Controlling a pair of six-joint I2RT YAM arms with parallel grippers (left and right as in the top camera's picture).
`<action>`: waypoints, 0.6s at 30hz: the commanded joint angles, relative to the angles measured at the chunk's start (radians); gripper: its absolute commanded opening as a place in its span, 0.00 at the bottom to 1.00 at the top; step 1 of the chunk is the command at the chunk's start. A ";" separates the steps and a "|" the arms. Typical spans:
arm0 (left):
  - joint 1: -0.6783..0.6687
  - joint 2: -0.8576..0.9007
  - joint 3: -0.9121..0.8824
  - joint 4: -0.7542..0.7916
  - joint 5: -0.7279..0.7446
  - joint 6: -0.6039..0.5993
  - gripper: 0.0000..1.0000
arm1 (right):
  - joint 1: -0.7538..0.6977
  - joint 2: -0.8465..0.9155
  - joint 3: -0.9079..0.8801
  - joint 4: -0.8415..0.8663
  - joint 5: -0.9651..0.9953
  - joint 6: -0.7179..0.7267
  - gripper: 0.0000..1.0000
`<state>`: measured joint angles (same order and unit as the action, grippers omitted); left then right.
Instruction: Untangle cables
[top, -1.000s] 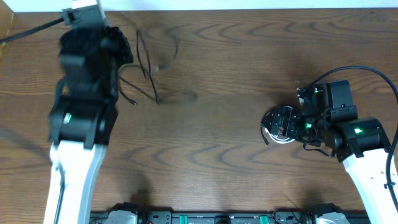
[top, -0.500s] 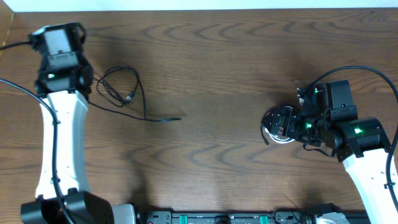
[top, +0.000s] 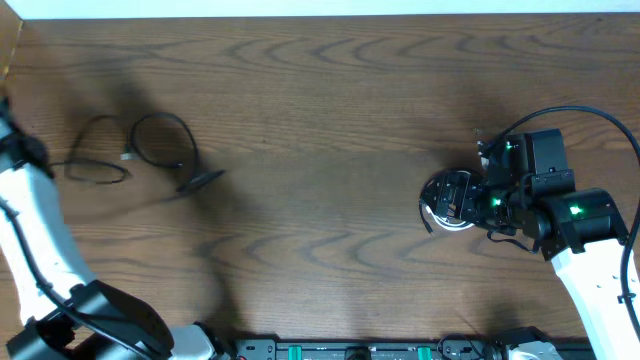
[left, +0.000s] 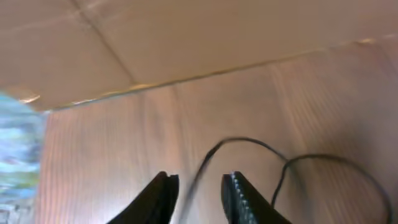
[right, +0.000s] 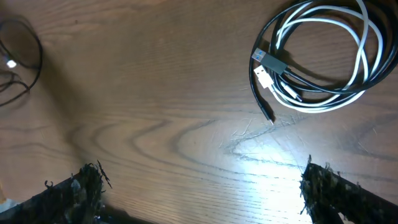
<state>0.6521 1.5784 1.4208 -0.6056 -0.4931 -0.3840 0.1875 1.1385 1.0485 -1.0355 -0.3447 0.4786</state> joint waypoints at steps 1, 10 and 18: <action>0.069 -0.001 0.003 -0.016 -0.020 -0.034 0.33 | 0.004 0.001 0.009 -0.001 -0.005 -0.001 0.99; 0.087 -0.001 0.000 -0.065 0.253 -0.040 0.39 | 0.004 0.001 0.009 -0.001 -0.005 -0.001 0.99; 0.028 0.046 -0.016 -0.132 0.785 0.067 0.39 | 0.004 0.001 0.009 -0.002 -0.005 -0.001 0.99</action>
<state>0.7189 1.5856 1.4193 -0.7113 0.0563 -0.3904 0.1875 1.1385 1.0485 -1.0355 -0.3447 0.4789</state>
